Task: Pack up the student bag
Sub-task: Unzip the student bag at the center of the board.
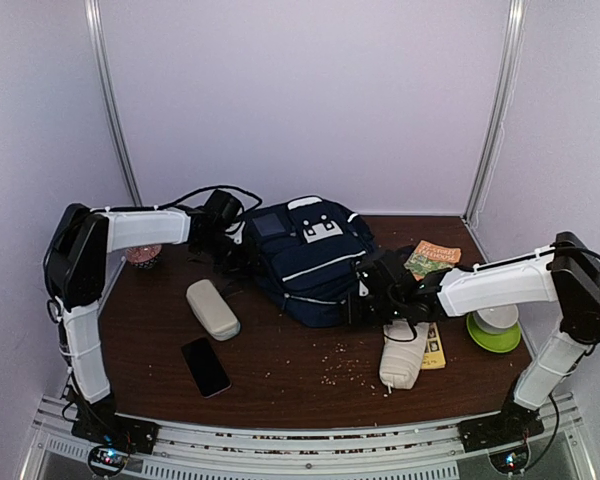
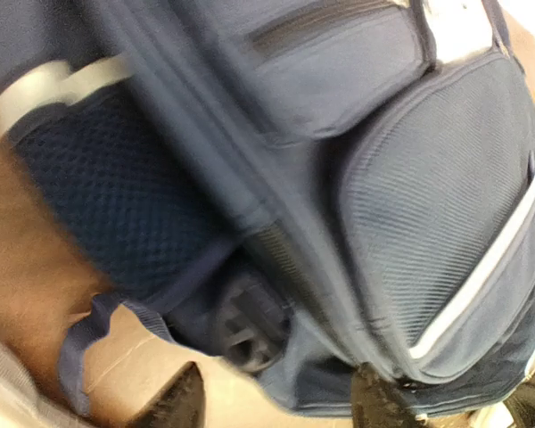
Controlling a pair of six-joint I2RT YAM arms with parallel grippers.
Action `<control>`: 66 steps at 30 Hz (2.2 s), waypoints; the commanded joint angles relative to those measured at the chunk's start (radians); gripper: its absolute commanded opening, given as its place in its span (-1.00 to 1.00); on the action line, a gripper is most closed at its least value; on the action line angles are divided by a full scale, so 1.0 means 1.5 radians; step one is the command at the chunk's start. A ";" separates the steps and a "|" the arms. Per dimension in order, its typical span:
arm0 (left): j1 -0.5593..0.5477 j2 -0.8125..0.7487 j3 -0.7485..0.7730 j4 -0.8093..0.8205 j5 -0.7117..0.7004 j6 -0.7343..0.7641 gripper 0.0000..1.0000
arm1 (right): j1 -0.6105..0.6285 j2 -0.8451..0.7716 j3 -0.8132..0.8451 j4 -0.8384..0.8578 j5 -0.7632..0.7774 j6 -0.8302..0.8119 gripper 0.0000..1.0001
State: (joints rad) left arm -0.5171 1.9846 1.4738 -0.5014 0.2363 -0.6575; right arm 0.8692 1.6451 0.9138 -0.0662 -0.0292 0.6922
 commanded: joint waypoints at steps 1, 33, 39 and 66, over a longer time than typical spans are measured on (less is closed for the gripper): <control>0.009 -0.115 -0.066 0.048 -0.030 -0.010 0.62 | 0.008 0.008 0.029 -0.009 0.011 0.017 -1.00; -0.190 -0.075 -0.121 0.151 -0.016 -0.323 0.62 | 0.083 0.021 0.052 0.003 0.015 -0.016 -1.00; -0.190 -0.064 -0.132 0.150 -0.014 -0.306 -0.02 | 0.085 0.018 0.058 0.003 0.017 -0.018 -1.00; -0.193 -0.074 -0.093 0.125 -0.003 -0.281 0.11 | 0.093 0.019 0.070 -0.018 0.029 -0.037 -1.00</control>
State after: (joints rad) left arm -0.8001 1.8416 1.2957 -0.3317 0.2047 -1.0794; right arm 0.9882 1.6890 0.9958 -0.1017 0.0055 0.6575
